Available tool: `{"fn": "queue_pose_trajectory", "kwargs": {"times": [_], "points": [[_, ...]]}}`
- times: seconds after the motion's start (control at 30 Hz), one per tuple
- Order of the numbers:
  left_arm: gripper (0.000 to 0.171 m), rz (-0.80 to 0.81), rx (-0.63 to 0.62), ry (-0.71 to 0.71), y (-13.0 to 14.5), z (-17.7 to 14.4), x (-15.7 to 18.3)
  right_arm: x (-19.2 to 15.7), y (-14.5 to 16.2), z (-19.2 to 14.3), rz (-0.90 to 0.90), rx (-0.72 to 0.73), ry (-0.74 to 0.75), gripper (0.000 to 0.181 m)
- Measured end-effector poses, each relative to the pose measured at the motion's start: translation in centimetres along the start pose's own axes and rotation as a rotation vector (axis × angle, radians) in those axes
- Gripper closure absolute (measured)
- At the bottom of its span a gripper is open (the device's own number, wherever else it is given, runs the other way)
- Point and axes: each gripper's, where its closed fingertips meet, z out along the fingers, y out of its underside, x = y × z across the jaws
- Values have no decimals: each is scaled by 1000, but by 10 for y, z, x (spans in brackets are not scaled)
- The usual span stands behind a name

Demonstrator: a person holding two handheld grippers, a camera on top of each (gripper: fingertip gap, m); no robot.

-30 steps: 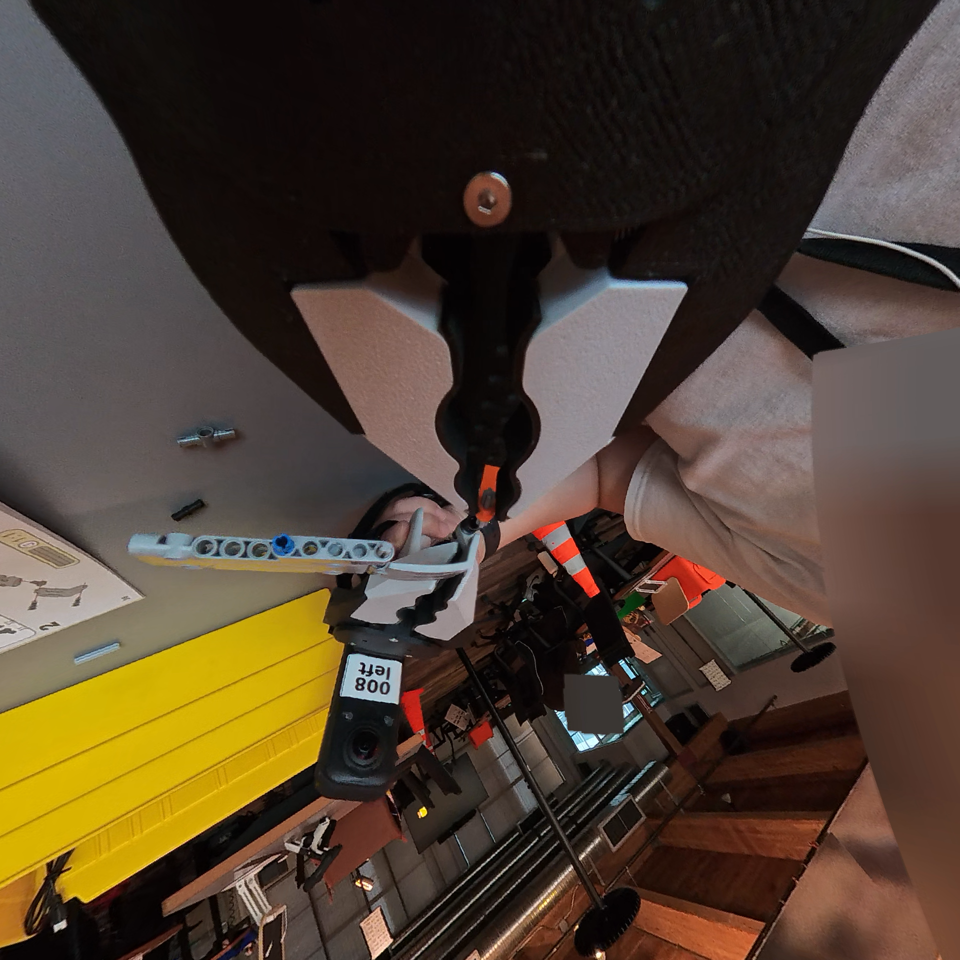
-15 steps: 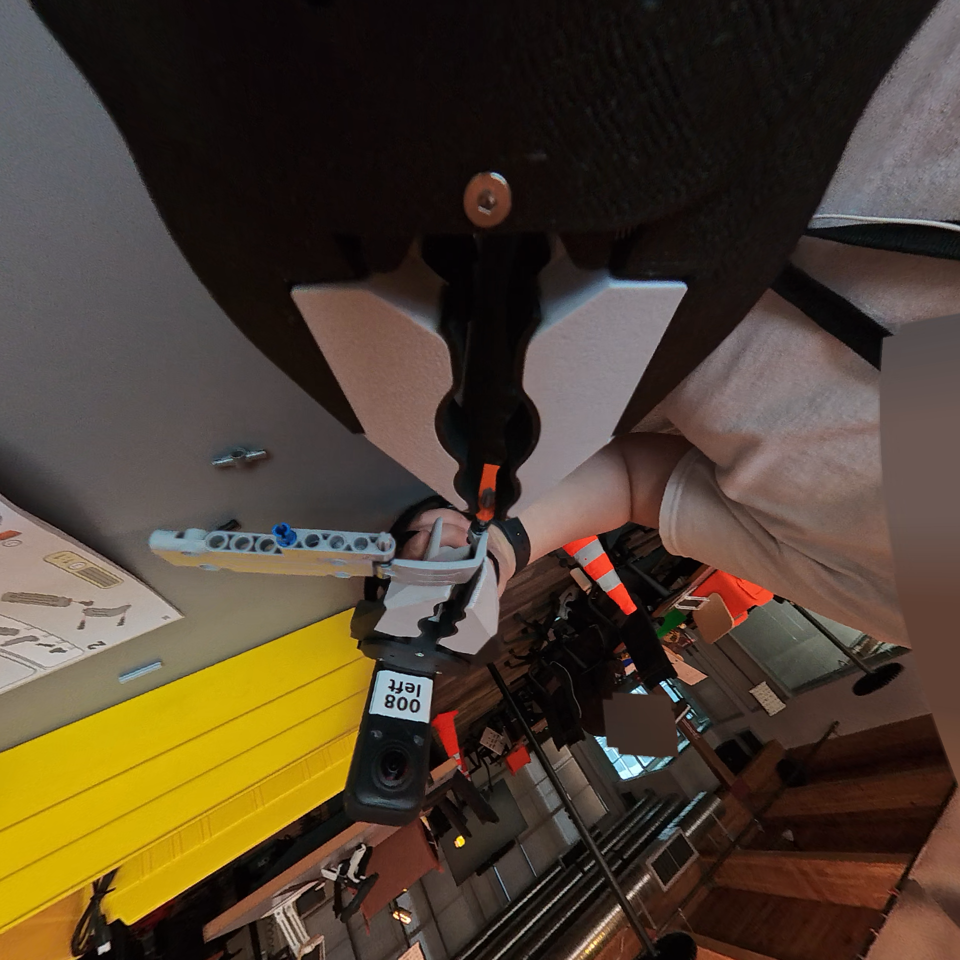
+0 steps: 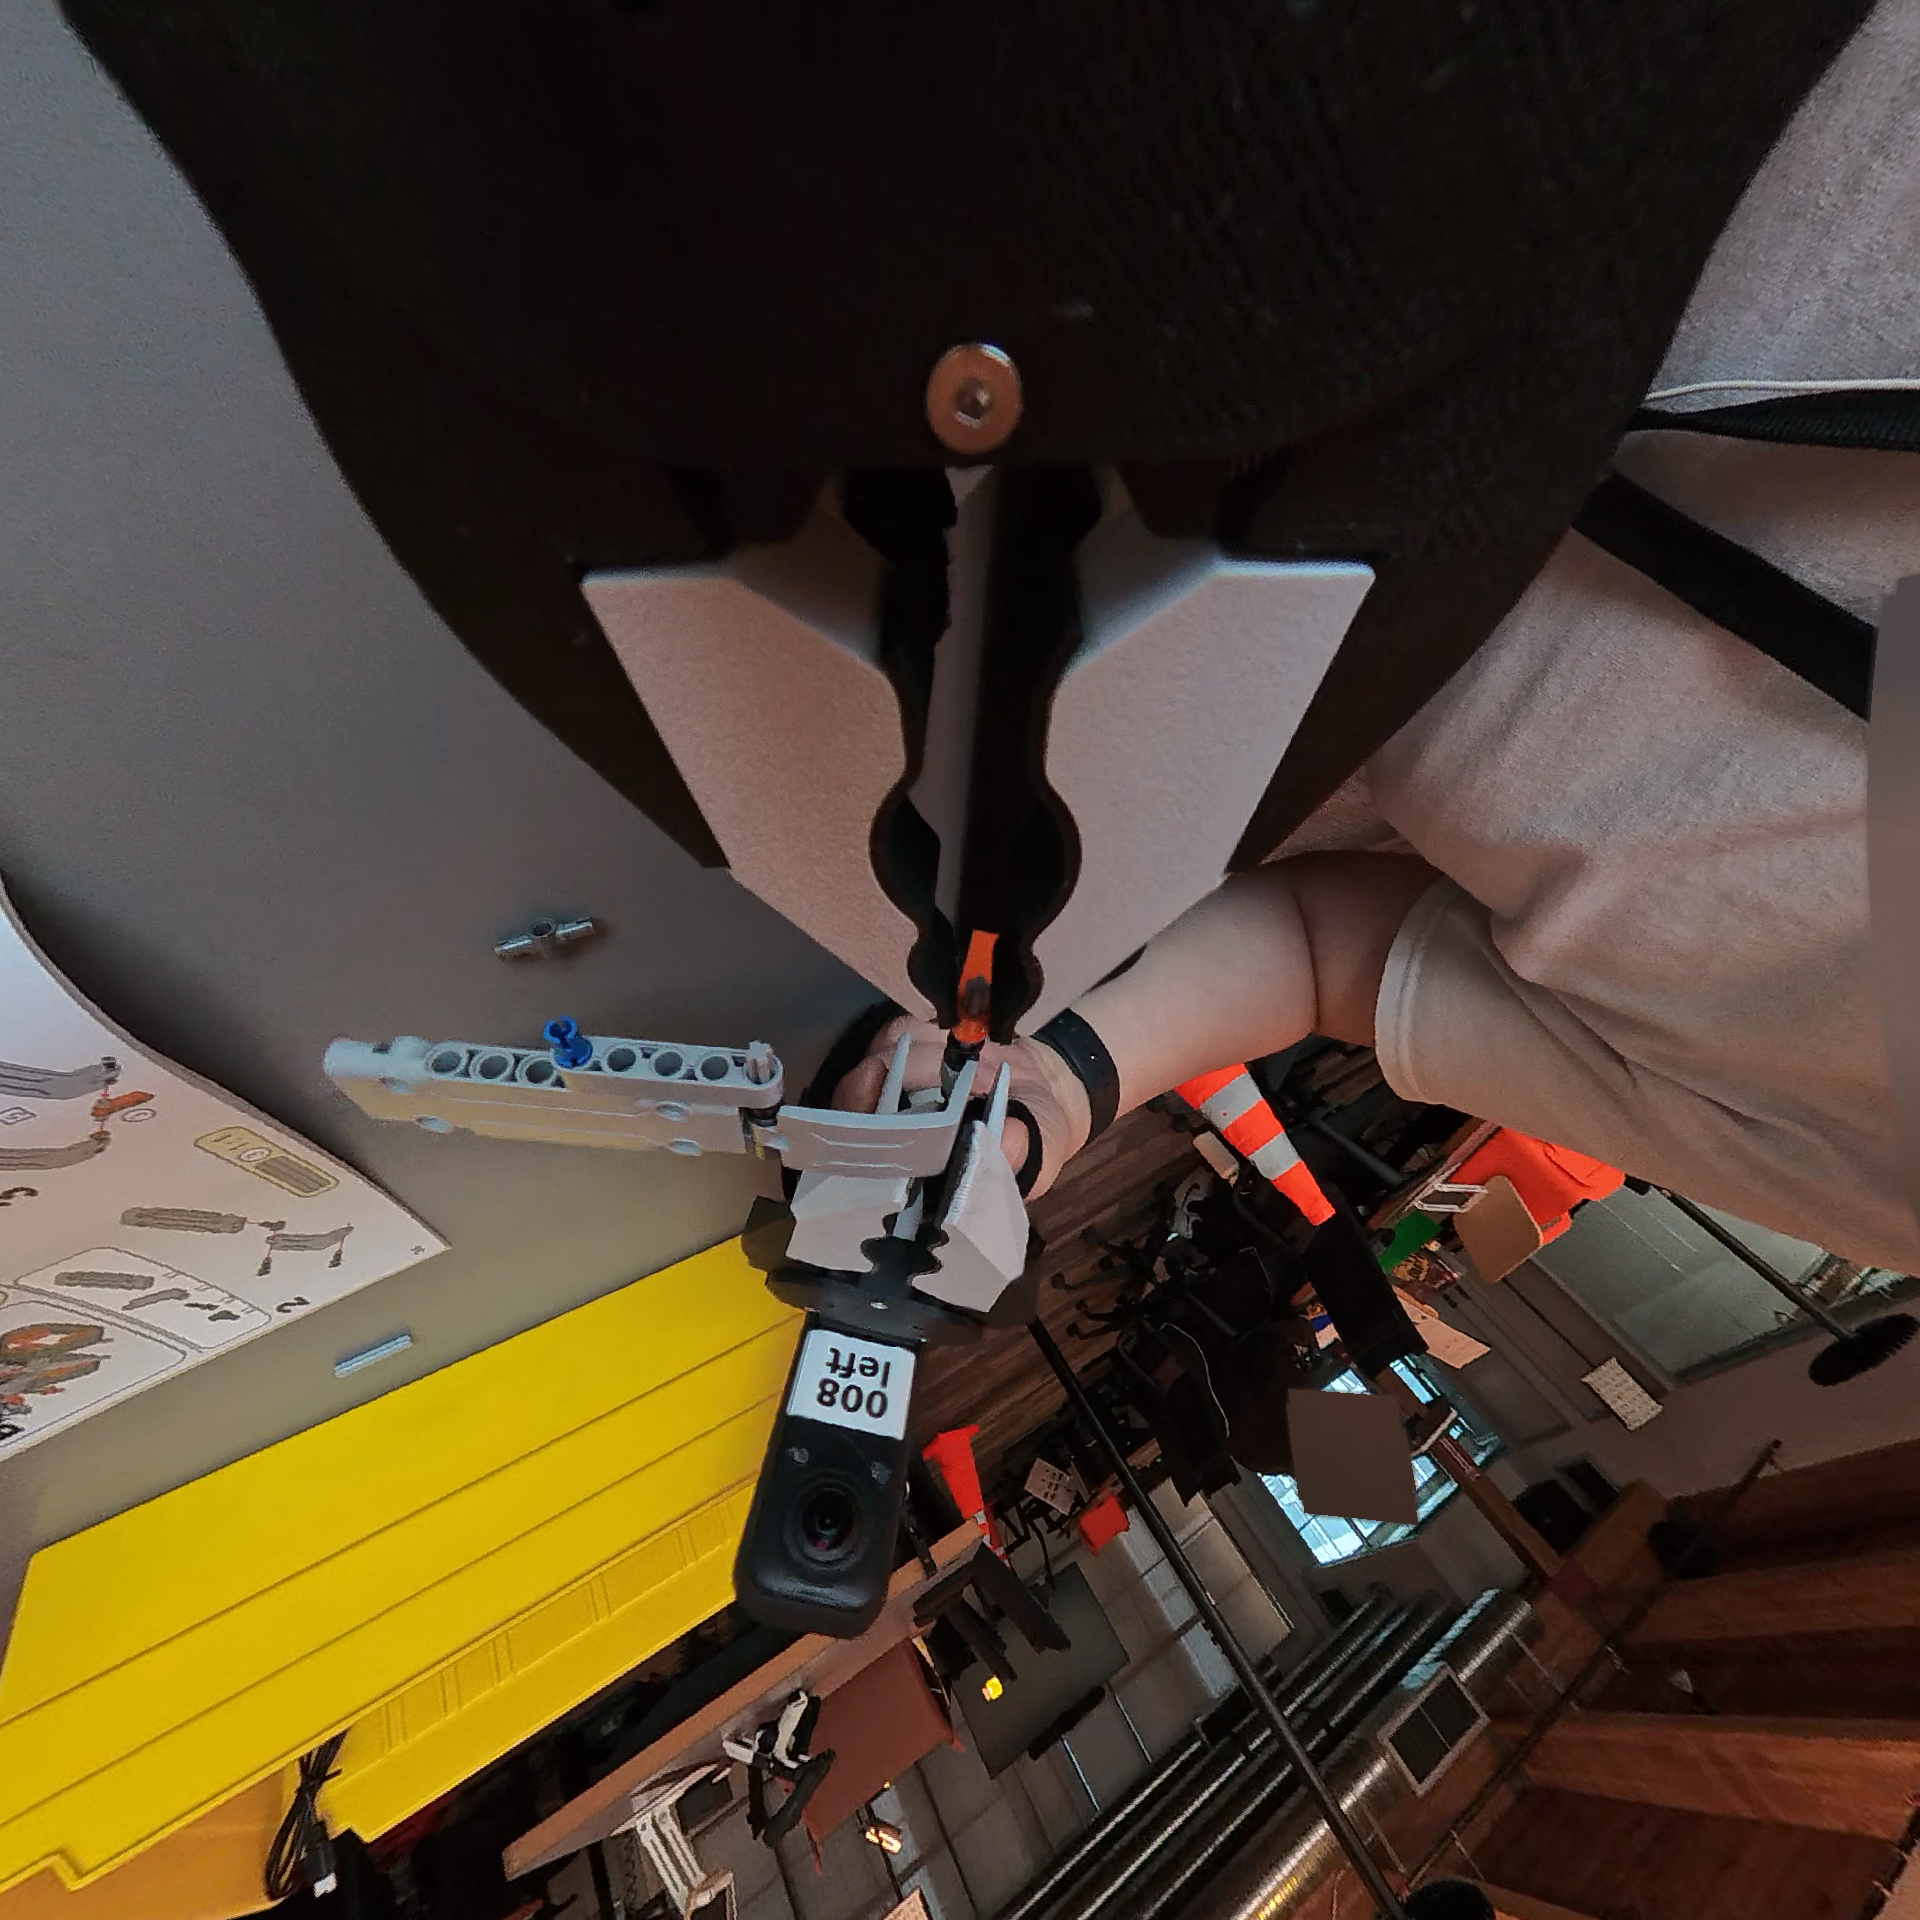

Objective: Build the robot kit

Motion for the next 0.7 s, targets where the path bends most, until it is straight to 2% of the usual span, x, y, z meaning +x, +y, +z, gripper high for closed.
{"fn": "queue_pose_trajectory", "kwargs": {"times": [0.13,0.23,0.33,0.4,0.5,0.63,0.7], "points": [[158,-7,9,-18,-1,0,-2,1,-3,-1,29,28,-5,177],[143,25,28,-117,-4,-3,-11,5,-8,-3,48,72,16,177],[119,115,7,-402,-4,-9,-33,10,-16,-7,68,142,40,176],[102,198,-19,-585,-6,-9,-34,15,-24,-10,93,210,57,176],[100,375,-56,-798,-13,6,-26,18,-36,-12,171,317,41,176],[100,710,-129,-1176,-29,11,-31,18,-48,-16,335,474,-37,177],[103,797,-94,-1213,-37,19,-27,20,-49,-18,441,526,-86,177]]}}
